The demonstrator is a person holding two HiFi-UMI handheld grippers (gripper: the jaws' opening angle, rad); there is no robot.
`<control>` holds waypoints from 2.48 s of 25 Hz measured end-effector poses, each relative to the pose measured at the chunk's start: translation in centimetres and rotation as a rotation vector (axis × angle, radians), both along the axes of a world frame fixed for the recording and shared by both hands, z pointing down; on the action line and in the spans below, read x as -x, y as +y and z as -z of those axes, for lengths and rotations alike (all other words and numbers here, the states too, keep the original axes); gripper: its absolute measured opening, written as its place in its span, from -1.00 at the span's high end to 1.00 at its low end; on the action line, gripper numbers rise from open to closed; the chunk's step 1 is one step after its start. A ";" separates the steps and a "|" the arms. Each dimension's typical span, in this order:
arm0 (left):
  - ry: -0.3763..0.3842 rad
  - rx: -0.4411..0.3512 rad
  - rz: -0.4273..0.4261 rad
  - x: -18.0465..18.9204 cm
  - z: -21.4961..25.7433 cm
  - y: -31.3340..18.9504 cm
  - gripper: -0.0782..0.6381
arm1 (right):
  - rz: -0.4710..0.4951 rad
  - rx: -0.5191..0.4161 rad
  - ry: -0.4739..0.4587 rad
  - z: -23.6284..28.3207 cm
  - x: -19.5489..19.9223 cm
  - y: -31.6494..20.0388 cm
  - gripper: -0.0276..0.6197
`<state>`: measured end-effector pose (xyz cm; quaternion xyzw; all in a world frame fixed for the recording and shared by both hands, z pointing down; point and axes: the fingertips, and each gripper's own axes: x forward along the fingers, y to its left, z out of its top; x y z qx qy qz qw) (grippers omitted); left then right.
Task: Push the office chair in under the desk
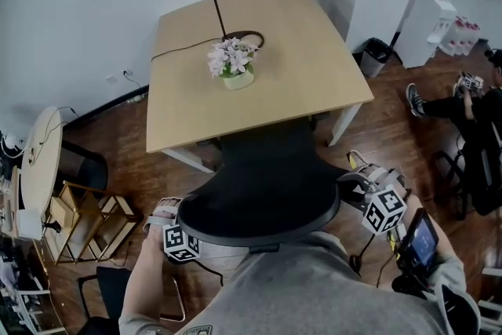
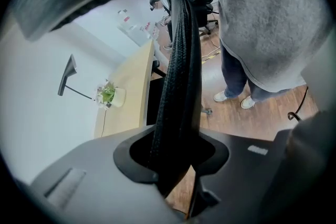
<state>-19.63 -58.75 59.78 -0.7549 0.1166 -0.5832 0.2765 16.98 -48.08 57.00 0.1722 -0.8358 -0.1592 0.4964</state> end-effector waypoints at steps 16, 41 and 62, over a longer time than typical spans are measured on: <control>-0.003 0.001 0.018 -2.5 -0.2 -7.7 0.44 | 0.023 -0.012 -0.002 -0.3 -2.8 -8.5 0.45; 0.012 -0.005 0.032 -5.6 -0.5 -14.6 0.45 | 0.023 -0.030 0.037 -1.1 -5.6 -16.8 0.45; 0.127 -0.102 0.062 -5.8 0.8 -15.8 0.35 | -0.020 -0.022 0.049 -1.6 -5.9 -18.7 0.40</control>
